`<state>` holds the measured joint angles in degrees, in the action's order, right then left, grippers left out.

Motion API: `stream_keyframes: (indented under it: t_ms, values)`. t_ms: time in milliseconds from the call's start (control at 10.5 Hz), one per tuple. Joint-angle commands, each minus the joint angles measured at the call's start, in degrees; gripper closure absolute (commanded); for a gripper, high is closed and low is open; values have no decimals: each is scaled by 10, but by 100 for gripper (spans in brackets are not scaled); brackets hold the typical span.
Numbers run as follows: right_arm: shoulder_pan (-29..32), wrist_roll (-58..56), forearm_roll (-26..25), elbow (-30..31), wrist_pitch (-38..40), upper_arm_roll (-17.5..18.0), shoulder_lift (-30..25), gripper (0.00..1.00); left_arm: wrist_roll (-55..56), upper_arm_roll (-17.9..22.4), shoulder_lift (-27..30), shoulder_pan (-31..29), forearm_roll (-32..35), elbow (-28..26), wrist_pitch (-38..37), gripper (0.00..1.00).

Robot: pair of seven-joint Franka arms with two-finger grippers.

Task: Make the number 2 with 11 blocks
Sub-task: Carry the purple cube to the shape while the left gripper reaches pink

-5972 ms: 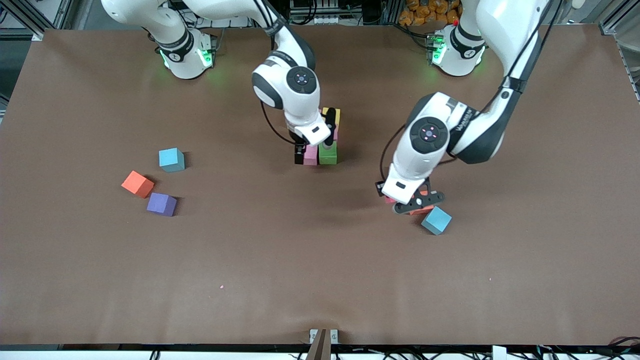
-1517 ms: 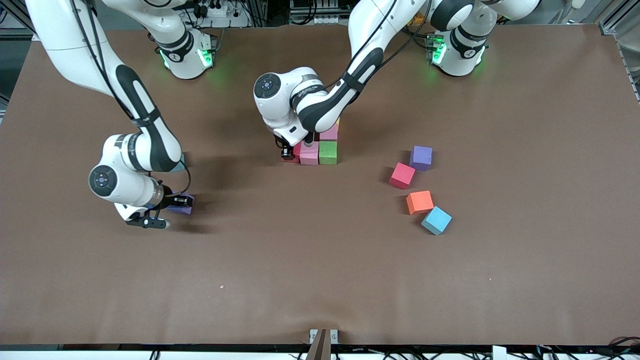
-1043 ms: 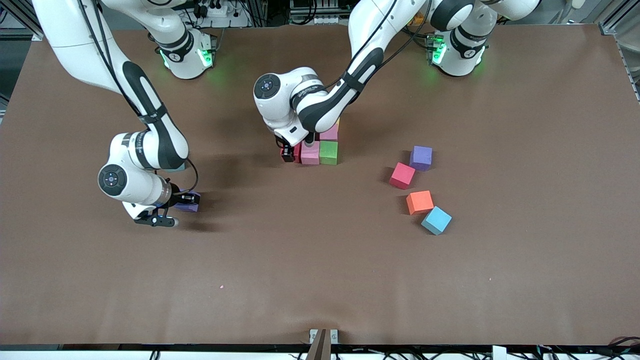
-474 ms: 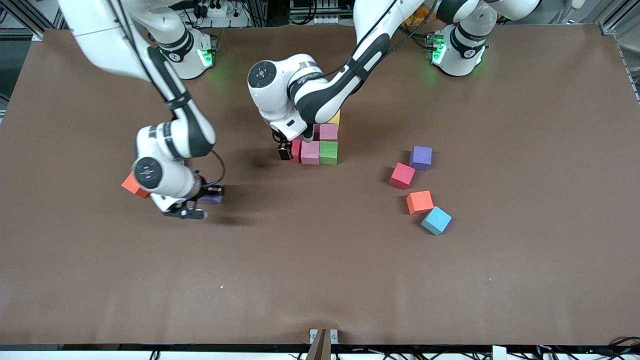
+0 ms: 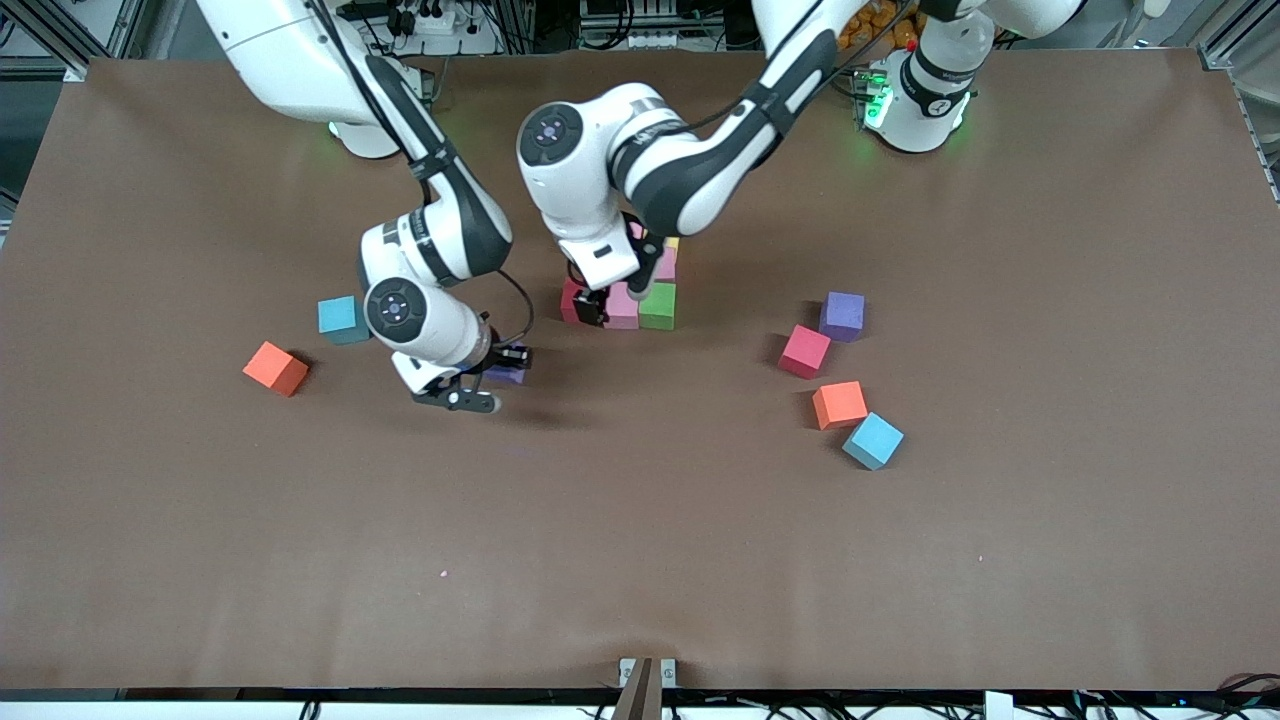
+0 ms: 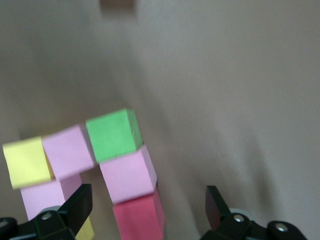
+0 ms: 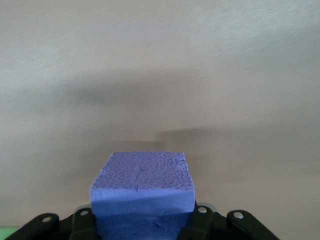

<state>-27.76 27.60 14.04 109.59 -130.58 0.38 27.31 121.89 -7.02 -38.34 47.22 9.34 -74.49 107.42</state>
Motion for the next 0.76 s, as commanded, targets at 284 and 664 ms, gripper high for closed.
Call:
stream_keyframes:
  t_ms: [284,664]
  values:
    - [-42,9,15,-8,-27,-5,13,68,-334,-12,191,-134,-10,-245,37,0]
    - [-78,31,8,-48,-30,-6,51,68,-722,-16,288,-239,-65,-383,70,0]
